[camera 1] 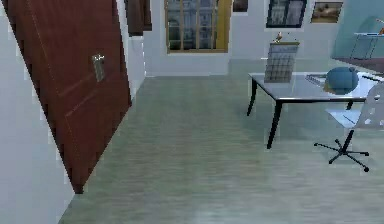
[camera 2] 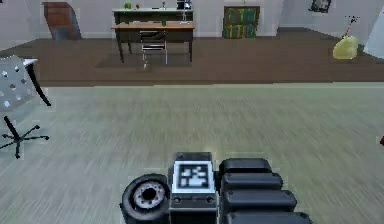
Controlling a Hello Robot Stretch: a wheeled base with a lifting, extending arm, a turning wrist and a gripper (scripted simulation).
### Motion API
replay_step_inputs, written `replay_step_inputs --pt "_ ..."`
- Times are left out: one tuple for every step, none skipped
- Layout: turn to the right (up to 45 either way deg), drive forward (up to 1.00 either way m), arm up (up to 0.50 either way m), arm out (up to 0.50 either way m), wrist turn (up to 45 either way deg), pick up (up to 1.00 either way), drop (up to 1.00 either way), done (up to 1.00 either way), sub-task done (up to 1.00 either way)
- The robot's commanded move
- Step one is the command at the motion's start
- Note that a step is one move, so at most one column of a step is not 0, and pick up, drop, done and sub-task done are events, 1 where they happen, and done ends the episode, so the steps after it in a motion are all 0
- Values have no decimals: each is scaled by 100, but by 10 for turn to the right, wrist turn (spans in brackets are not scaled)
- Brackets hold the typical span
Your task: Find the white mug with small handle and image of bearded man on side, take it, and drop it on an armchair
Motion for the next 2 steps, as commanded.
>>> replay_step_inputs --pt "300 0 0 0 0 0 0 0 0" --pt "-450 0 0 0 0 0 0 0 0"
